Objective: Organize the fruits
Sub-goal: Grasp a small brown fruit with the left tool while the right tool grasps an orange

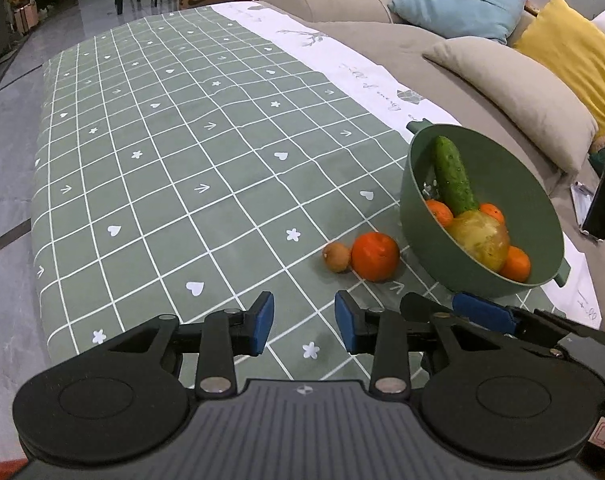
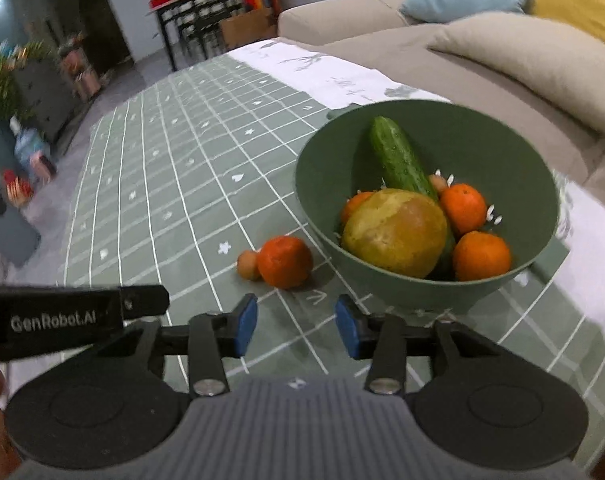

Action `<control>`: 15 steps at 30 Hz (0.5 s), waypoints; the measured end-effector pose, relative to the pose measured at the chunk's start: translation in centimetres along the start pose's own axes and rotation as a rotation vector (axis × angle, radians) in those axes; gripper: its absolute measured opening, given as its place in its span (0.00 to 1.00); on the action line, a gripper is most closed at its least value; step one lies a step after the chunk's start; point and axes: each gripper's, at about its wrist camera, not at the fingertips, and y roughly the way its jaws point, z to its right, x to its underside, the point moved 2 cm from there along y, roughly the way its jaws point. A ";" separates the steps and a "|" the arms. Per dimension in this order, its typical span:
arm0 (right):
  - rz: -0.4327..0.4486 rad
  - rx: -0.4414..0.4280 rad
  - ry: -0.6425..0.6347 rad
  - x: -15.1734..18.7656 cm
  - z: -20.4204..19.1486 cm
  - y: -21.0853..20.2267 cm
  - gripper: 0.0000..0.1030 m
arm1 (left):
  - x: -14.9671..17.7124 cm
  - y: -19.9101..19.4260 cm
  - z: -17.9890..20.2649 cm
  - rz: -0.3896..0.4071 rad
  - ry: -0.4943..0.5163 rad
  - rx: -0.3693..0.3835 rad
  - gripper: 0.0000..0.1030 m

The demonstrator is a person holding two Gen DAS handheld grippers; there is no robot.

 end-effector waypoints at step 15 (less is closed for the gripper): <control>0.044 0.029 0.241 -0.6 0.6 3.1 0.43 | -2.2 3.9 -1.6 -0.019 -0.074 0.075 0.33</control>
